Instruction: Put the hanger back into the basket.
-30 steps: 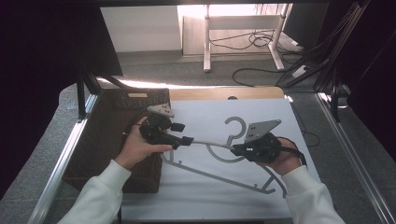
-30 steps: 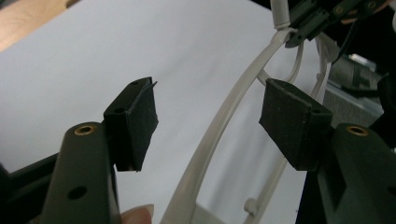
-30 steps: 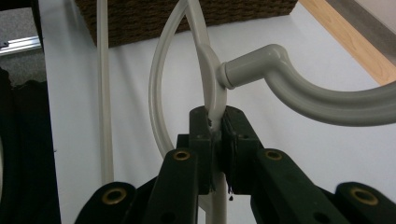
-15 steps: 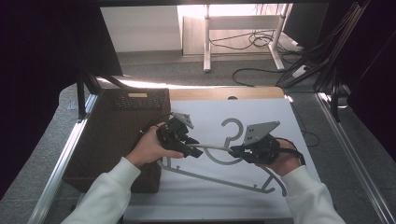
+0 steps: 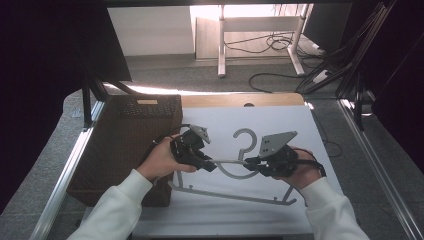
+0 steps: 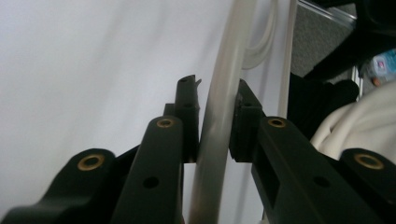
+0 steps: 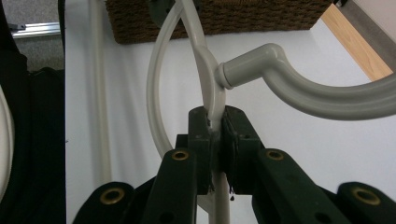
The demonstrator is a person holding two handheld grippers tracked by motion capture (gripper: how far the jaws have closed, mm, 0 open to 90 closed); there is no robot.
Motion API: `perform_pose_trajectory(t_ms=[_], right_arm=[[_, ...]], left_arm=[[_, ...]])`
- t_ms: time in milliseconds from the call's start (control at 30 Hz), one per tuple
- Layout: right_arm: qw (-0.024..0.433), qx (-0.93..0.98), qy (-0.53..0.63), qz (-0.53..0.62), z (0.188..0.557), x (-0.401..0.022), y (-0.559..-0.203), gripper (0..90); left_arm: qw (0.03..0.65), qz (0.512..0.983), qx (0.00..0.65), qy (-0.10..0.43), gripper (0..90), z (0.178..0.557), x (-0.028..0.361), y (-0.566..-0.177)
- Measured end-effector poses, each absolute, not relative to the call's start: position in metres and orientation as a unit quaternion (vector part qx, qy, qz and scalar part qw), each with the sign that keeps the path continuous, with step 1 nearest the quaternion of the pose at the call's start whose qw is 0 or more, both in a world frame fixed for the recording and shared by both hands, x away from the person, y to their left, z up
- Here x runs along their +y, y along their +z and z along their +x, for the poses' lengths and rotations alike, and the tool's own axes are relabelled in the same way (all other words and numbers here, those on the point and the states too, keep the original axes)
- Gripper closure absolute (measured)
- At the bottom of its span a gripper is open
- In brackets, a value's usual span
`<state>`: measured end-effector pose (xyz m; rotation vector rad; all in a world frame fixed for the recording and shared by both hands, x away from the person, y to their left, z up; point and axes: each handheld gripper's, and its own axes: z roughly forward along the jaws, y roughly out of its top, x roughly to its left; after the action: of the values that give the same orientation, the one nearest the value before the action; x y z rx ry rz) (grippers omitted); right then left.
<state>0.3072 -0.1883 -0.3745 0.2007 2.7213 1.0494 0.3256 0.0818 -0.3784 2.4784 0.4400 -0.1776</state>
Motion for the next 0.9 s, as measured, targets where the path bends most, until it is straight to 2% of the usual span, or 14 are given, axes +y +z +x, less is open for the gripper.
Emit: perform_pose_trajectory(t_ms=[133,400,533,567,600,633,700,900], right_arm=[[0.108,0.923,0.362,0.077,0.309,-0.191,-0.375,79.8],[0.103,0.918,0.374,0.088,0.31,-0.192,-0.376,77.7],[0.111,0.905,0.393,0.116,0.31,-0.195,-0.375,60.4],[0.111,0.905,0.393,0.116,0.31,-0.195,-0.375,60.4],[0.126,0.894,0.409,0.132,0.309,-0.198,-0.373,53.0],[0.126,0.894,0.409,0.132,0.309,-0.198,-0.373,53.0],[0.143,0.875,0.433,0.16,0.308,-0.207,-0.367,45.1],[0.157,0.844,0.473,0.197,0.298,-0.23,-0.363,38.7]], left_arm=[[0.322,0.932,0.154,-0.066,82.1,0.322,0.082,-0.375],[0.33,0.93,0.153,-0.046,82.3,0.317,0.083,-0.374],[0.332,0.929,0.161,-0.032,82.4,0.315,0.085,-0.372],[0.332,0.929,0.161,-0.028,82.4,0.316,0.086,-0.372],[0.338,0.927,0.164,-0.024,82.4,0.316,0.089,-0.372],[0.338,0.927,0.164,-0.024,82.4,0.316,0.089,-0.372],[0.346,0.923,0.169,-0.018,82.4,0.315,0.094,-0.369],[0.354,0.916,0.189,-0.002,82.4,0.313,0.105,-0.366]])
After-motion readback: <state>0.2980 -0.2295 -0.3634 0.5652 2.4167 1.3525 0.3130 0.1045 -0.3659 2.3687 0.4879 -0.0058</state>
